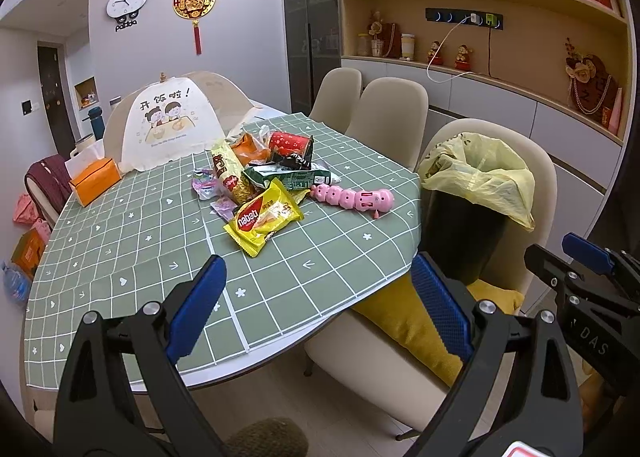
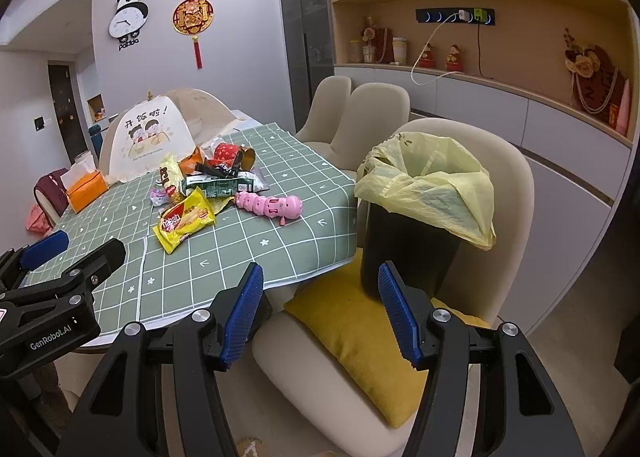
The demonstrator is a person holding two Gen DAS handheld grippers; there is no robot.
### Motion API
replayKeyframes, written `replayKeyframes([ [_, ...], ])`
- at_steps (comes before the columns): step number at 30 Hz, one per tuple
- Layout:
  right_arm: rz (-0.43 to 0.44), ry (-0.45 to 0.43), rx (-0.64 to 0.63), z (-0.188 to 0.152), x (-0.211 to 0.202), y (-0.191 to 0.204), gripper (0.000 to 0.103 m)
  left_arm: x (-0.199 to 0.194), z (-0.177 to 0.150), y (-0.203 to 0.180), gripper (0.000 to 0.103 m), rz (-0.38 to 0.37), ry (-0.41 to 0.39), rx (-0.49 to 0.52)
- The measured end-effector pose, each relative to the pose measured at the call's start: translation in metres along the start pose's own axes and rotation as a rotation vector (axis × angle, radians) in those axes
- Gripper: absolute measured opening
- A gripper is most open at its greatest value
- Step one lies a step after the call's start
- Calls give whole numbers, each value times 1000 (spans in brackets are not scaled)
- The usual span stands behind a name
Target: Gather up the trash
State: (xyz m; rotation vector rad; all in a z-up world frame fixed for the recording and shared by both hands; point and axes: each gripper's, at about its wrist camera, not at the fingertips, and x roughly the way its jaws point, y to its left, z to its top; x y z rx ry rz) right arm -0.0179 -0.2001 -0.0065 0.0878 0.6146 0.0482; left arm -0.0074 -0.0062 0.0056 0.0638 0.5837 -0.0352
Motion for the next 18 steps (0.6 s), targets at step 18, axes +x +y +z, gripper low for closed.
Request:
replayKeyframes([
  [18,-15,0,18,0,3,-5,57,6,-1,-1,89,-21,8,6],
])
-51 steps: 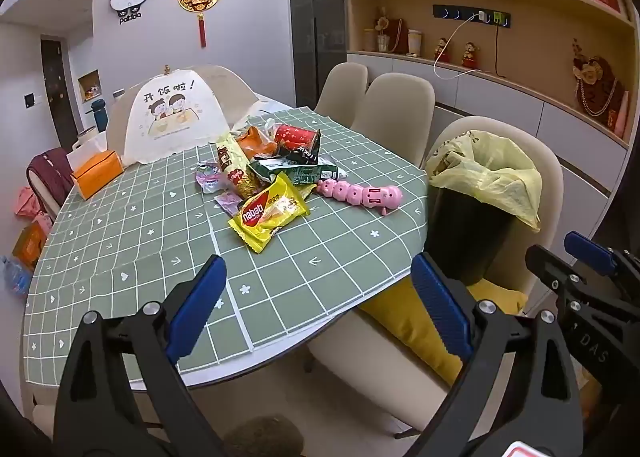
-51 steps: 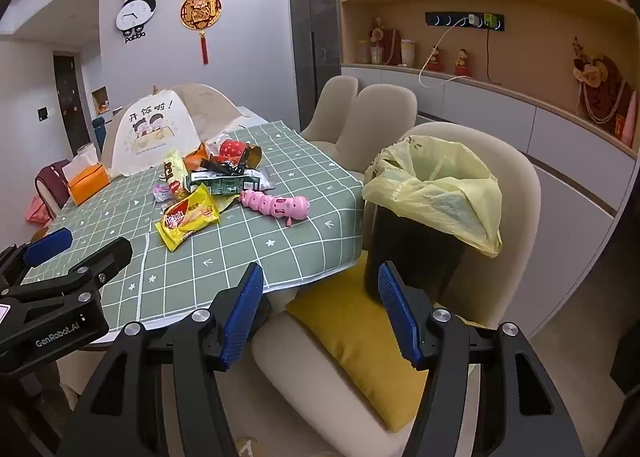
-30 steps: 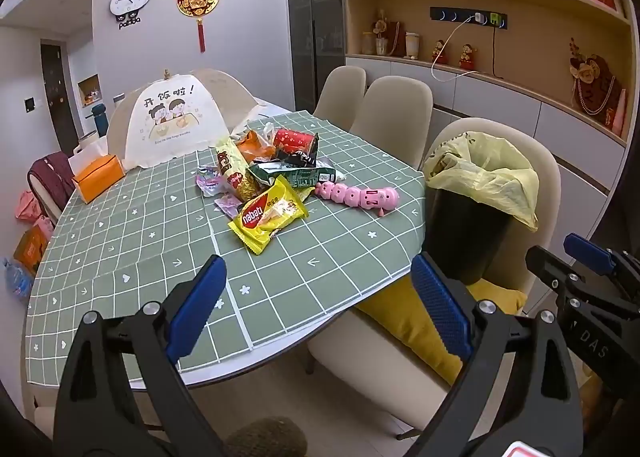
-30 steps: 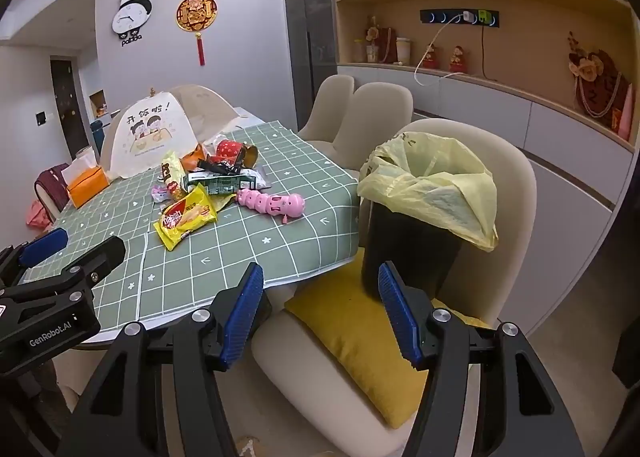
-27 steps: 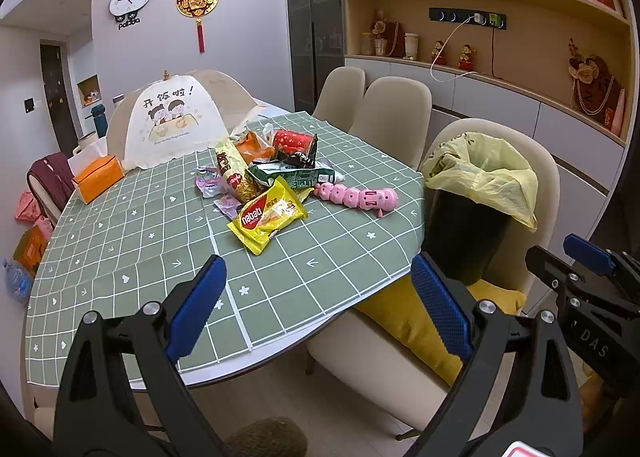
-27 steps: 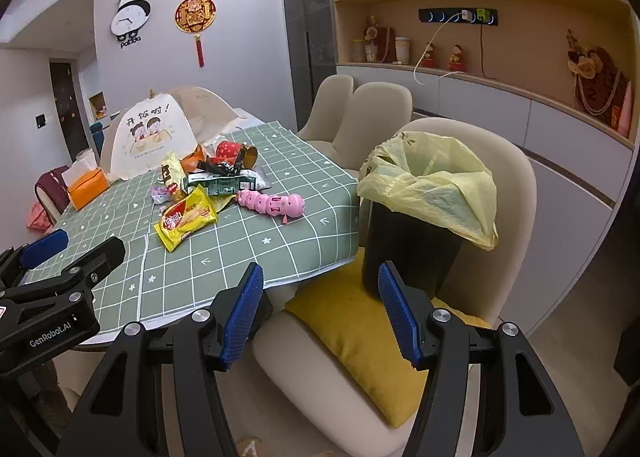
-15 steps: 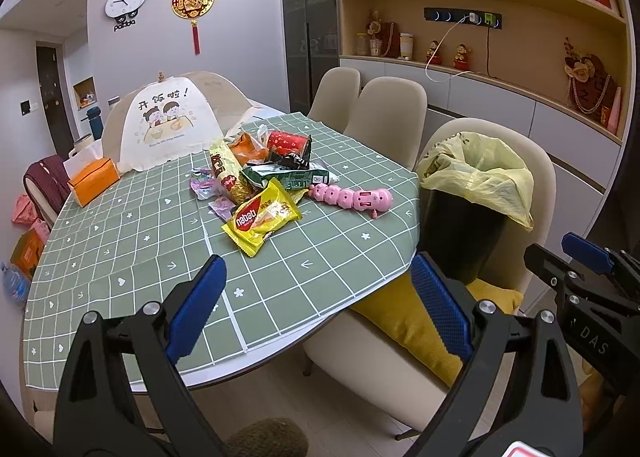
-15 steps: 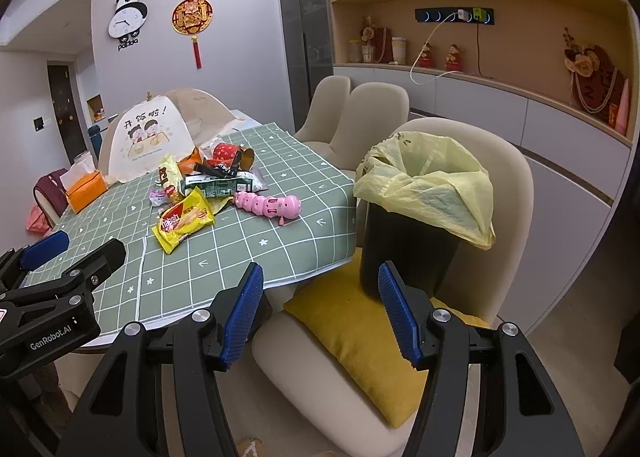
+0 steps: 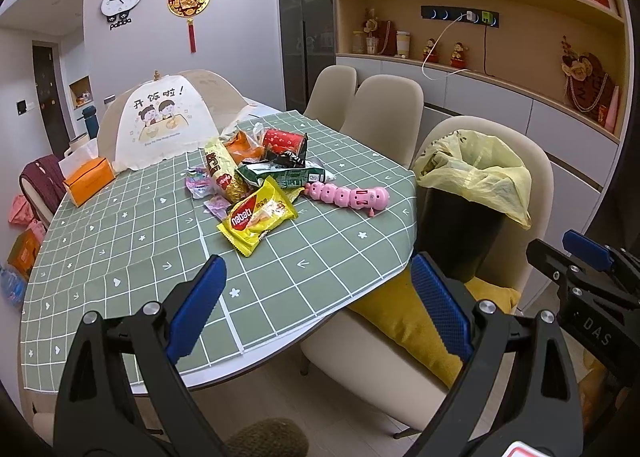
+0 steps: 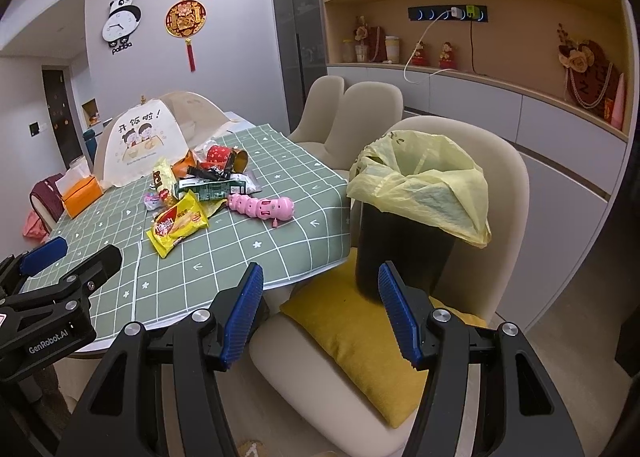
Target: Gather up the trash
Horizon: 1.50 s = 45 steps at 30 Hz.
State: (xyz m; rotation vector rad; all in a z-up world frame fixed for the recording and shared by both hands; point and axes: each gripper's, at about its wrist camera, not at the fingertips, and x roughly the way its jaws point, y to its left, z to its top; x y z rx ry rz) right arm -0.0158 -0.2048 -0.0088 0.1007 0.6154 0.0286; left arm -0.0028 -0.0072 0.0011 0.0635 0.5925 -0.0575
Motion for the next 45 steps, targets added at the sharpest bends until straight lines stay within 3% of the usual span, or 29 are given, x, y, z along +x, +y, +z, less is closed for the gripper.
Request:
replayKeyframes([
  [33,-4,15,-3,-2,7,0,57,4,-2,4,89,-6,7,-17],
  [45,-16,27,2,8,25,3,57,22,4,16,89,-17,26,-28],
])
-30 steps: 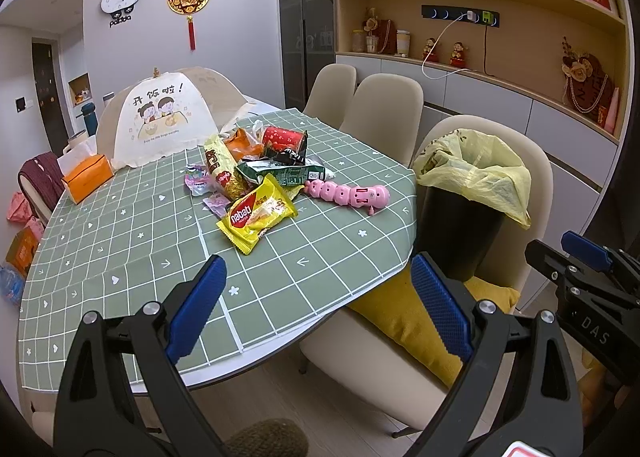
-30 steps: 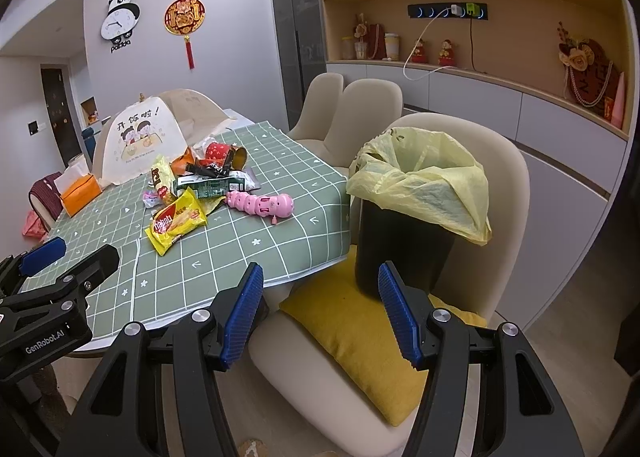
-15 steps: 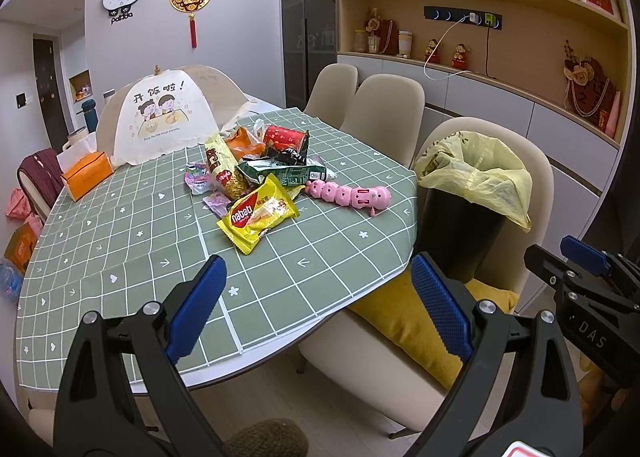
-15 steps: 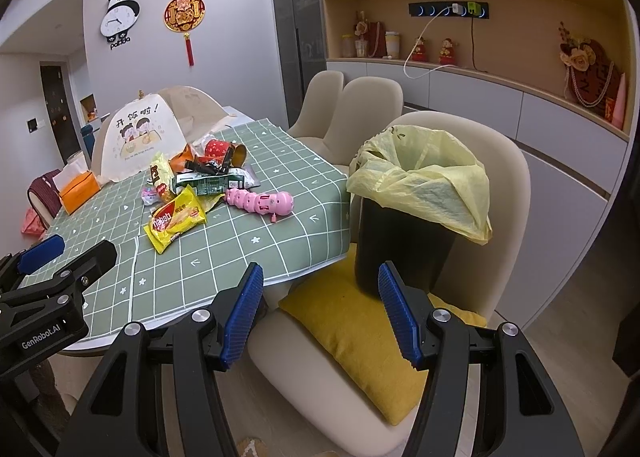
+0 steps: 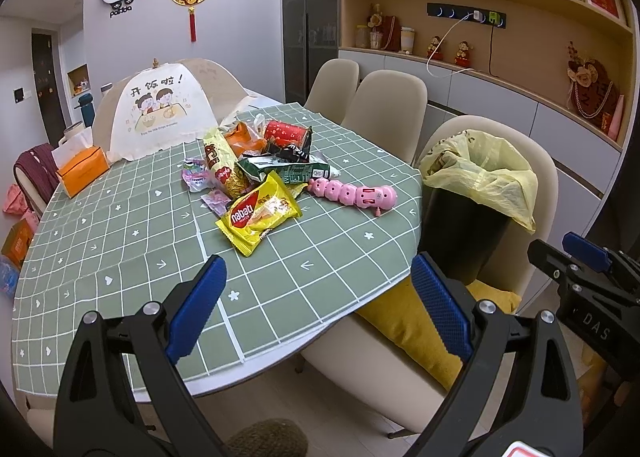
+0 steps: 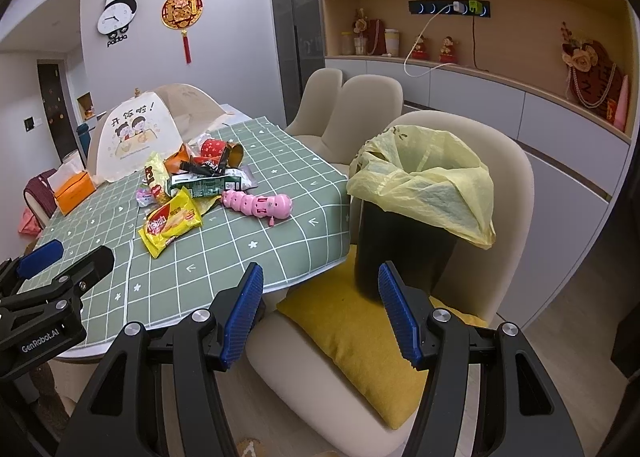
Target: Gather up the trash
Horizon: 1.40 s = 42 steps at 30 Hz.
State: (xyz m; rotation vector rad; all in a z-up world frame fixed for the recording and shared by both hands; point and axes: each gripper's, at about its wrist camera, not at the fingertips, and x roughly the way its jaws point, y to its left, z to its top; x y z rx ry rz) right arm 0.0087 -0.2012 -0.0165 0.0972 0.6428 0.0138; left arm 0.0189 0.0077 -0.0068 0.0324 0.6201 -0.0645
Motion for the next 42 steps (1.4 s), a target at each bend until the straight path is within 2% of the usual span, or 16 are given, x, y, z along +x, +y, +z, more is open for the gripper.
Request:
replayKeyframes([
  [5,-3,16,11,12,17,10,57,20,13,27,89,10,5,-13],
  [11,-11,59,39,30,61,43,57,56,38,91,89,22,7,-28],
  [17,41,154,28,43,122,107,57,112,58,169,89,7,59,-51],
  [25,182,270,19,47,211,200,57,163,68,258,89,-13,104,-115],
  [27,172,286,10,46,231,216,57,170,70,271,89,-23,114,-135],
  [31,119,290,-24,44,261,224,57,180,68,287,90,-47,139,-153],
  [36,164,308,-109,48,281,223,57,191,60,291,90,-80,175,-156],
  [38,186,333,-99,51,284,222,51,196,60,290,90,-92,188,-160],
  [39,199,345,-88,50,284,221,41,200,60,288,90,-100,194,-165],
  [42,220,359,-57,50,277,214,22,205,63,282,90,-125,202,-180],
])
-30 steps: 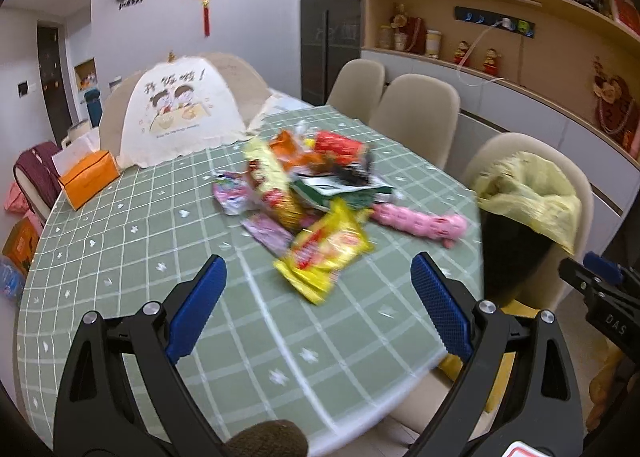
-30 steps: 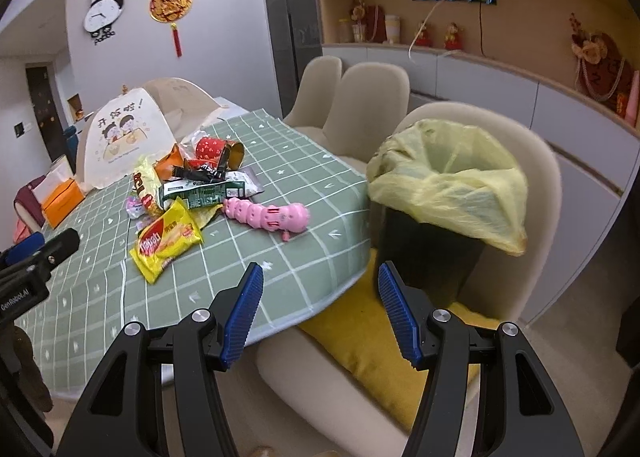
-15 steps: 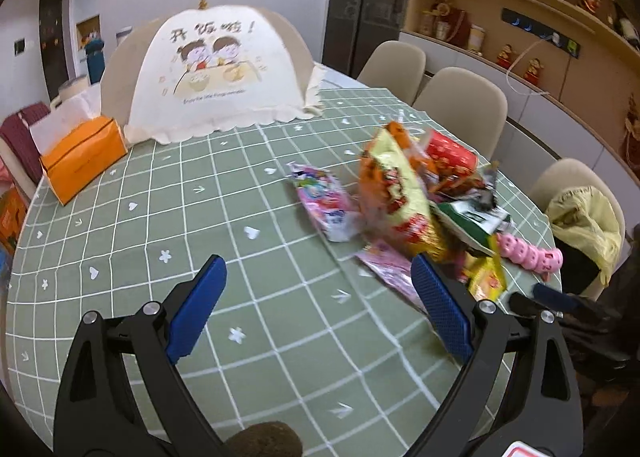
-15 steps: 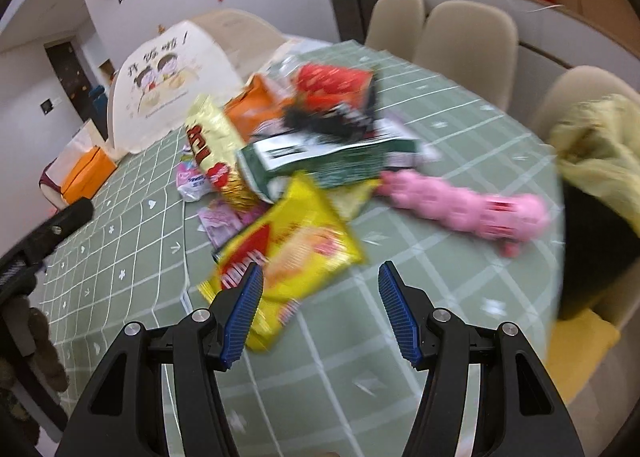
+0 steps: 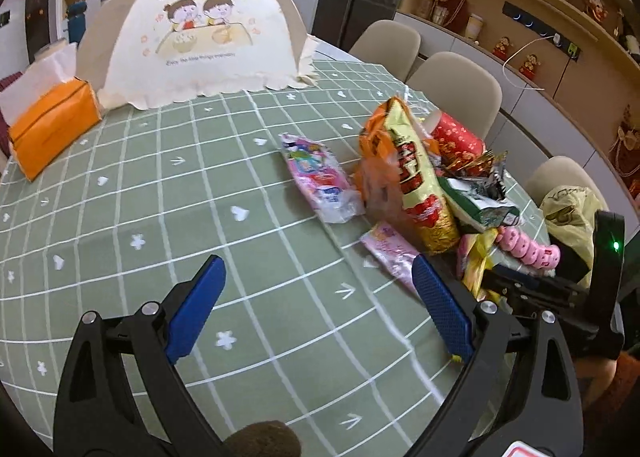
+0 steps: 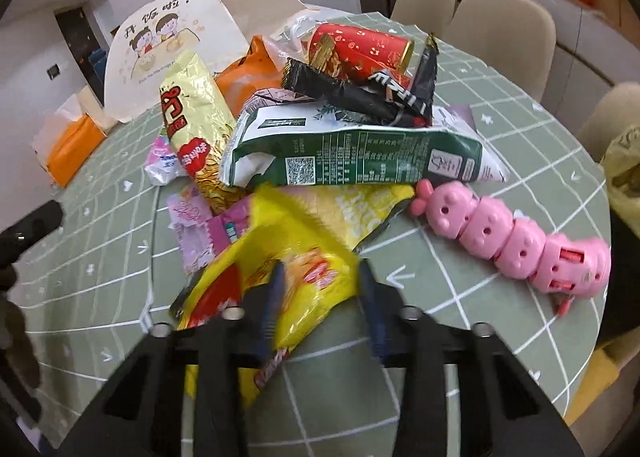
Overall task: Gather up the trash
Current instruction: 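Grasp the yellow chip bag with the right gripper while the left gripper grasps a snack packet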
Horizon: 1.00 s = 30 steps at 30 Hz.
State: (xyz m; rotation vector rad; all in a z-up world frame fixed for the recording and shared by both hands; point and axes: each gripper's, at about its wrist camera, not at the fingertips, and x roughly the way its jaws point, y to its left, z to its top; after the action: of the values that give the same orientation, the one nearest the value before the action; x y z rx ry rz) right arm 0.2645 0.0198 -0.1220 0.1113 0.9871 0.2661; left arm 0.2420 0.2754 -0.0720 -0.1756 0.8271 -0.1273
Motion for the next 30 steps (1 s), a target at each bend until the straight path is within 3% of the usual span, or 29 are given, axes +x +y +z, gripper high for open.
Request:
replayKeyframes([
  [1,-7,0,-1,-1,-4,-1,17,2,3,-4,90,-15,0,1],
  [6,-35,-59,-7,-9,-31,-12,18,7,9,-16,90,-44,-18,2],
  [8,-14,-86,27,-13,-39,-17,30,9,8,-18,90,-43,-29,-8],
  [9,30,-84,65,-17,-41,-19,44,9,7,-19,90,-40,-28,-13],
  [12,110,-33,156,-25,-34,-19,46,13,3,-20,90,-45,-4,-51],
  [17,31,-3,89,-22,-13,-3,46,10,2,-25,94,-37,15,9],
  [19,6,2,32,-21,-6,3,31,8,1,-22,94,-46,32,-7],
  [22,58,12,24,-18,-8,1,20,10,1,-21,94,-44,49,-16],
  [26,47,-27,28,-19,-31,-12,16,15,3,-26,94,-38,45,-14],
  [30,-2,-79,57,-13,-61,-32,15,26,13,-35,91,-83,53,-34],
])
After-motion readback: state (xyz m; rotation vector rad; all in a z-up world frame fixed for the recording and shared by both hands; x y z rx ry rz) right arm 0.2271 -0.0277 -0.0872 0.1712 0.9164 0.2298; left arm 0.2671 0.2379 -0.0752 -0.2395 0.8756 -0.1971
